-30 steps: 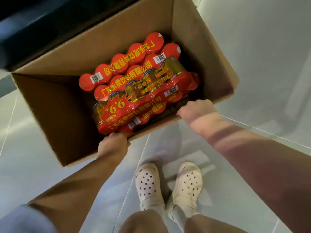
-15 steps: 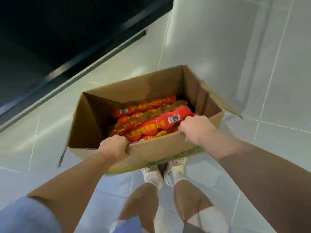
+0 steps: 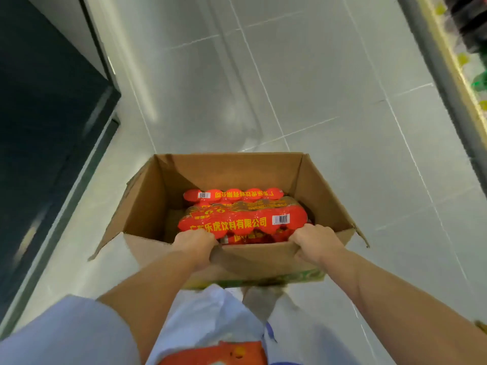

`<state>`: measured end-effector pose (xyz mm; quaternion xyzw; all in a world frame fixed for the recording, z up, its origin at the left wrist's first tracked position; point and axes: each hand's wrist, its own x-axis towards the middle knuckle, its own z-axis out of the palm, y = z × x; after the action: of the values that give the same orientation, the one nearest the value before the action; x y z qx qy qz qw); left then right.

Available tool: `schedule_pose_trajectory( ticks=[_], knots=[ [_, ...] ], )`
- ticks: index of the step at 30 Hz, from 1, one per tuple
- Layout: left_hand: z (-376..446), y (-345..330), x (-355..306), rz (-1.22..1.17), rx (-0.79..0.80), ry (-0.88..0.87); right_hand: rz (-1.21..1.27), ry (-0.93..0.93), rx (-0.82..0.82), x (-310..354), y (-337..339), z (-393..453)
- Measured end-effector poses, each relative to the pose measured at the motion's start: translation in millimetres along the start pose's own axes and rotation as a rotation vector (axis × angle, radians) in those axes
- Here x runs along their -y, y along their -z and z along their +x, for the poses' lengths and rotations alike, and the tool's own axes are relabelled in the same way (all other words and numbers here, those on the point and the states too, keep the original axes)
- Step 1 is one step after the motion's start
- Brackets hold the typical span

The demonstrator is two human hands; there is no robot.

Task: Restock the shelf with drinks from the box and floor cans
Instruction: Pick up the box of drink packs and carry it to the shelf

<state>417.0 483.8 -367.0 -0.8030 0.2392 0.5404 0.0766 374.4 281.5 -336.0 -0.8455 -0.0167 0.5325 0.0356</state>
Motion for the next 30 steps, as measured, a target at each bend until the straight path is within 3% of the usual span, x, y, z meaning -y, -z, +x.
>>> schedule_pose_trajectory(
  ticks=[8, 21, 30],
  knots=[
    [-54.2, 70.2, -118.3, 0.369, -0.003, -0.109, 0.354, -0.104, -0.166, -82.8, -50.8, -108.6],
    [-19.2, 115.7, -449.1, 0.792, 0.05, -0.215, 0.756, -0.276, -0.254, -331.2, -186.1, -215.2],
    [31.3, 146.5, -644.8, 1.016, 0.051, -0.488, 0.931, -0.509, -0.229, -473.5, -243.3, -263.5]
  ],
)
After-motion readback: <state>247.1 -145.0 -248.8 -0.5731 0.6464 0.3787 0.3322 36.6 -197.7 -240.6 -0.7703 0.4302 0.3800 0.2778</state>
